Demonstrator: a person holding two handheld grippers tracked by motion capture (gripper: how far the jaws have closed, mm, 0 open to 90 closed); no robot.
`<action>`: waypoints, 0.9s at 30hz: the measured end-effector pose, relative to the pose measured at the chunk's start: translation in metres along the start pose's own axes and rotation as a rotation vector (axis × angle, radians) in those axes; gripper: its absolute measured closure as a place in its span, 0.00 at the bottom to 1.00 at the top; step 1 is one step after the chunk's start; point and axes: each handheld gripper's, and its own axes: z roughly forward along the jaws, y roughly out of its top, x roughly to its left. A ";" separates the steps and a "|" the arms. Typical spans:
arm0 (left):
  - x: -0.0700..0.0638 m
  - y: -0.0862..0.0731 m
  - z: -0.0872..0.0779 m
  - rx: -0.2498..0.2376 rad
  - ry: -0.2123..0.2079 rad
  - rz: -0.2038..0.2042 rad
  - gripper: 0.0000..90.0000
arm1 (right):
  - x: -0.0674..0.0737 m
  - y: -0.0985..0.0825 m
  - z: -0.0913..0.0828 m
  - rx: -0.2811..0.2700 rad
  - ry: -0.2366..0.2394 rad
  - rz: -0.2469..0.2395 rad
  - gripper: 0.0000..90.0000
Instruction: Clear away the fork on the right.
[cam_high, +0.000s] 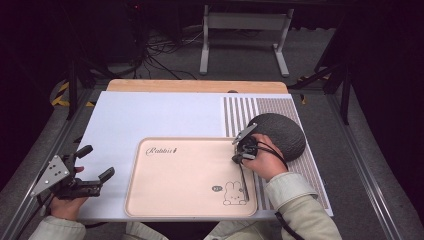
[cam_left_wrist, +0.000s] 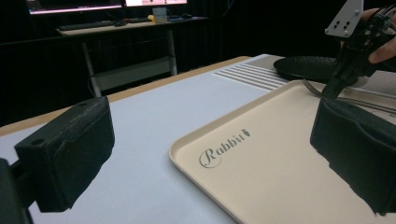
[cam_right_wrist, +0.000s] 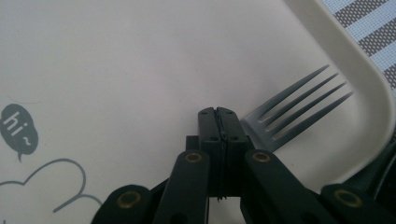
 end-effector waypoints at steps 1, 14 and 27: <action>0.000 0.000 0.000 0.000 0.000 0.000 0.01 | 0.000 0.000 0.000 0.001 -0.002 0.002 1.00; 0.000 0.000 0.000 0.000 0.000 0.000 0.01 | -0.002 -0.004 -0.003 -0.013 -0.008 0.021 0.93; 0.000 0.000 0.000 0.000 -0.002 -0.004 0.01 | 0.003 0.001 -0.039 -0.264 -0.064 0.034 0.36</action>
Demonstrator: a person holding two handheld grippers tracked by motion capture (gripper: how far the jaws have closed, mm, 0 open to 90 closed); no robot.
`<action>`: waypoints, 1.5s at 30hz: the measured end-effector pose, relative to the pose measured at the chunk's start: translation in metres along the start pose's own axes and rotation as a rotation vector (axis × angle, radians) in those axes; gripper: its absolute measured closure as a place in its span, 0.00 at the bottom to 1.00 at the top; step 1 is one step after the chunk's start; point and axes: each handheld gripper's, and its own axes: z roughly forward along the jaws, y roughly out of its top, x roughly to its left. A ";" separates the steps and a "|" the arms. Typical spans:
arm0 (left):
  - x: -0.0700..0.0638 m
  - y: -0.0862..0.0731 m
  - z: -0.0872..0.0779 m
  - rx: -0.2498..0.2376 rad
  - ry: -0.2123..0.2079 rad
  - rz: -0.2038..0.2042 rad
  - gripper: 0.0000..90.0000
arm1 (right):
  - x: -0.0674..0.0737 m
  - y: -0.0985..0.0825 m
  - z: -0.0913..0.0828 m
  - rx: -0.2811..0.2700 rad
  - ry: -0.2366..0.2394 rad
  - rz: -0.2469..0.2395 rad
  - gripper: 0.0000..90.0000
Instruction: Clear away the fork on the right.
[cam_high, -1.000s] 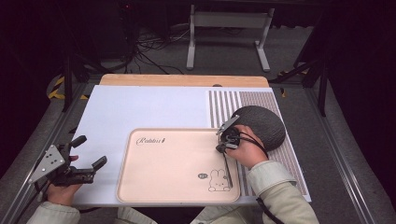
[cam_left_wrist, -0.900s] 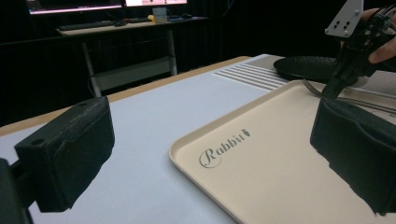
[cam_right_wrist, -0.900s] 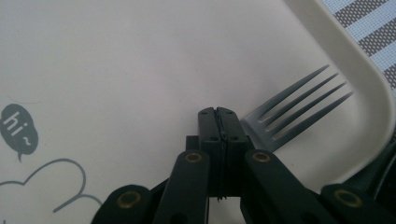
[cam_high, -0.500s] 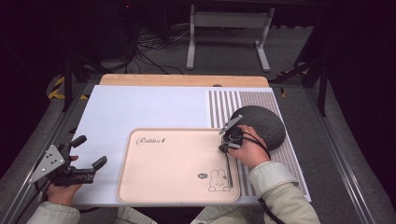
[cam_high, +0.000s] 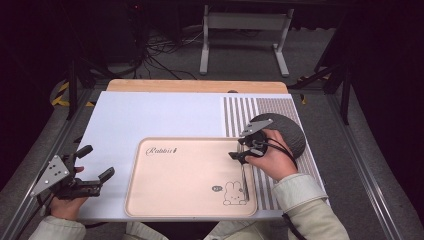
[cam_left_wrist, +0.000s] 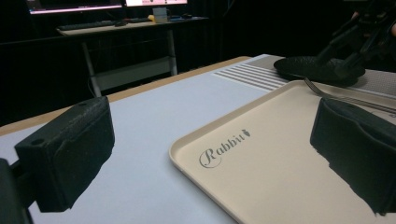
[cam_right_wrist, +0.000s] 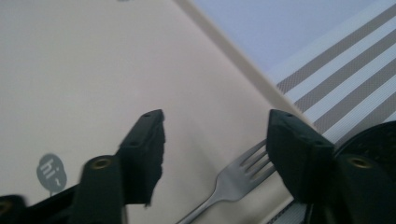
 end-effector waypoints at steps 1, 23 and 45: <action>0.000 0.000 0.000 0.002 0.000 0.002 0.01 | 0.000 0.000 -0.003 -0.023 -0.005 -0.004 0.33; -0.001 0.000 0.000 0.004 0.003 0.001 0.01 | -0.004 -0.040 -0.081 -0.430 -0.096 0.047 0.21; -0.001 0.000 -0.001 0.001 0.000 0.000 0.00 | -0.011 -0.116 -0.095 -0.704 -0.180 0.025 0.15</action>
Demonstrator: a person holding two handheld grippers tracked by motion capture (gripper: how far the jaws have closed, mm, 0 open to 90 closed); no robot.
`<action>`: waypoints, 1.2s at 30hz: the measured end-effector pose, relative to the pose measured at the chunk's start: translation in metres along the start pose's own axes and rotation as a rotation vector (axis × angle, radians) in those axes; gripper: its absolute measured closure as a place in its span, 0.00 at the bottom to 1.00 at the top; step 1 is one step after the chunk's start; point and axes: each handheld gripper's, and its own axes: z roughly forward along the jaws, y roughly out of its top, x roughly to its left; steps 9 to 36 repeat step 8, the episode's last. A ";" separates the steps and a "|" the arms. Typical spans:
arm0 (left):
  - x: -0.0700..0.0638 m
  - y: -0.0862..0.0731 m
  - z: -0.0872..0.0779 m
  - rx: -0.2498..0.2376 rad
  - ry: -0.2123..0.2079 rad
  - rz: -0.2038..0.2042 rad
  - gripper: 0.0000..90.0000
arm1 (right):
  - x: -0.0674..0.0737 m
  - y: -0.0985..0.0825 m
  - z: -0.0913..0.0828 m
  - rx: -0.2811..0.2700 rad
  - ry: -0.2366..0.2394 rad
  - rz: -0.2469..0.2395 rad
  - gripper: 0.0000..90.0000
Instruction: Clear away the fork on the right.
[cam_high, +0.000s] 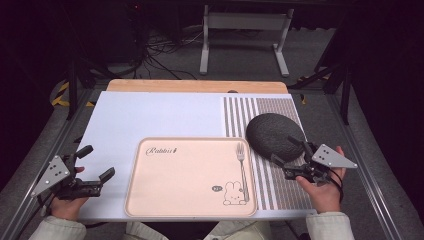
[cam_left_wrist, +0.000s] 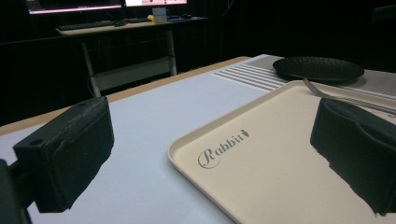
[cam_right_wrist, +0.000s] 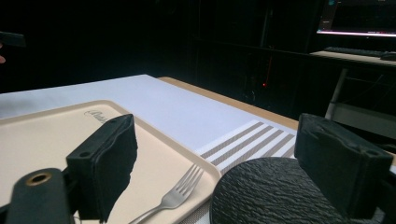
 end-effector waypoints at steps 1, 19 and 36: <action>0.000 0.000 0.000 -0.003 0.001 -0.002 0.00 | 0.000 -0.002 -0.001 0.001 -0.003 0.006 0.15; 0.000 0.000 0.000 -0.012 -0.001 -0.006 0.00 | -0.008 -0.030 -0.010 0.112 -0.044 0.004 0.16; 0.000 0.000 0.000 -0.012 -0.001 -0.006 0.00 | -0.008 -0.030 -0.010 0.112 -0.044 0.004 0.16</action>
